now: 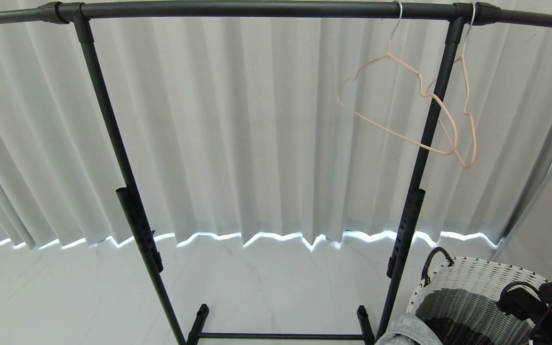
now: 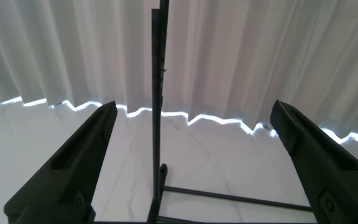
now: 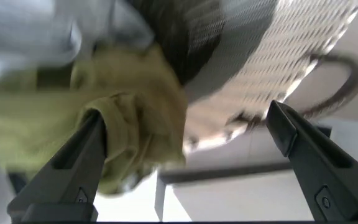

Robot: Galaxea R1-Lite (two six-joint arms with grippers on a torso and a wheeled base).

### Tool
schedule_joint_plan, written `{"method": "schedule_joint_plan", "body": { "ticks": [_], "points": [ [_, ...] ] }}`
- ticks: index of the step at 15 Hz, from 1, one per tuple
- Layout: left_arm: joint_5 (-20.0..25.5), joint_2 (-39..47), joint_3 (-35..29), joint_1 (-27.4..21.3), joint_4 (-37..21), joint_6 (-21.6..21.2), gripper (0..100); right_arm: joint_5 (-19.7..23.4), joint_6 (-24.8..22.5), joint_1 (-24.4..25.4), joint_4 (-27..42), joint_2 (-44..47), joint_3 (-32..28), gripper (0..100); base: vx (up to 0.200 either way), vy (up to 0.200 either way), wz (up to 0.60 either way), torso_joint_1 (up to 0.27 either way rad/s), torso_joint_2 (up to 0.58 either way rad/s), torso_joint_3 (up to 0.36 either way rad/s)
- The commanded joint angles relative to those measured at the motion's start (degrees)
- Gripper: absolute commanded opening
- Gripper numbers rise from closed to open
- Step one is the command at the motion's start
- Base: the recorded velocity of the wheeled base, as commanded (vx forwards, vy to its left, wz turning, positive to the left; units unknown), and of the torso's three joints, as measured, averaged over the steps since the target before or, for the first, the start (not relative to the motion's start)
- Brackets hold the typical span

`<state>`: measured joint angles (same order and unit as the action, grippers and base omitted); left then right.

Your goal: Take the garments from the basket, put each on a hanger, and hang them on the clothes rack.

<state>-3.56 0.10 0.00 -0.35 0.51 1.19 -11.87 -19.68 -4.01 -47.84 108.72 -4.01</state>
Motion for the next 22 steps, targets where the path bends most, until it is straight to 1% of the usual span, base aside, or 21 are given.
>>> {"method": "schedule_joint_plan", "body": {
  "ticks": [1, 3, 5, 7, 8, 10, 13, 14, 15, 16, 18, 19, 20, 21, 22],
  "points": [
    [-0.04, -0.01, 0.0, 0.0, 0.02, 0.04, 100, 0.01, -0.19, -0.03, -2.17, 3.34, 1.02, 0, 0.0, 0.0, 0.0, 0.0, 0.0, 0.0],
    [-0.04, -0.01, 0.0, 0.0, 0.02, 0.04, 100, -0.17, -0.19, 0.06, -2.35, 3.43, 1.11, 0, 0.0, 0.0, 0.0, 0.0, 0.0, 0.0],
    [-0.04, -0.01, 0.0, 0.0, 0.02, 0.04, 100, -1.57, -0.1, 0.06, -2.35, 3.43, 1.11, 0, 0.0, 0.0, 0.0, 0.0, 0.0, 0.0],
    [-0.04, -0.01, 0.0, 0.0, 0.02, 0.04, 100, -0.96, -0.1, 0.32, -2.44, 2.47, 1.02, 0, 0.0, 0.0, 0.0, 0.0, 0.0, 0.0],
    [-0.04, -0.01, 0.0, 0.0, 0.02, 0.04, 100, -0.78, -0.19, 0.58, -2.44, 1.24, 0.32, 0, 0.0, 0.0, 0.0, 0.0, 0.0, 0.0],
    [-0.04, -0.01, 0.0, 0.0, 0.02, 0.04, 100, 0.98, -0.1, 2.08, -2.44, -2.9, -2.23, 0, 0.0, 0.0, 0.0, 0.0, 0.0, 0.0],
    [-0.04, -0.01, 0.0, 0.0, 0.02, 0.04, 100, 1.06, -0.36, 4.19, 0.37, -10.81, -6.1, 0, 0.0, 0.0, 0.0, 0.0, 0.0, 0.0],
    [-0.04, -0.01, 0.0, 0.0, 0.02, 0.04, 100, 0.89, -0.36, 5.24, 6.18, -16.69, -9.17, 0, 0.0, 0.0, 0.0, 0.0, 0.0, 0.0],
    [-0.04, -0.01, 0.0, 0.0, 0.02, 0.04, 100, 0.8, -0.36, 5.68, 9.96, -20.03, -10.58, 0, 0.0, 0.0, 0.0, 0.0, 0.0, 0.0],
    [-0.04, -0.01, 0.0, 0.0, 0.02, 0.04, 100, 0.8, -0.36, 6.74, 22.87, -29.09, -14.97, 0, 0.0, 0.0, 0.0, 0.0, 0.0, 0.0],
    [-0.04, -0.01, 0.0, 0.0, 0.02, 0.04, 100, 0.89, -0.28, 8.23, 40.89, -40.16, -22.36, 0, 0.0, 0.0, 0.0, 0.0, 0.0, 0.0],
    [-0.04, -0.01, 0.0, 0.0, 0.02, 0.04, 100, 1.06, -0.19, 8.32, 48.8, -44.56, -26.66, 0, 0.0, 0.0, 0.0, 0.0, 0.0, 0.0],
    [-0.04, -0.01, 0.0, 0.0, 0.02, 0.04, 100, 1.06, -0.19, 8.67, 55.31, -48.6, -30.62, 0, 0.0, 0.0, 0.0, 0.0, 0.0, 0.0],
    [-0.04, -0.01, 0.0, 0.0, 0.02, 0.04, 100, 1.06, -0.19, 8.93, 60.05, -51.24, -33.69, 0, 0.0, 0.0, 0.0, 0.0, 0.0, 0.0],
    [-0.04, 0.08, 0.0, 0.0, 0.02, 0.04, 100, 1.06, -0.19, 8.93, 66.29, -55.01, -37.56, 0, 0.0, 0.0, 0.0, 0.0, 0.0, 0.0]
  ]
}}
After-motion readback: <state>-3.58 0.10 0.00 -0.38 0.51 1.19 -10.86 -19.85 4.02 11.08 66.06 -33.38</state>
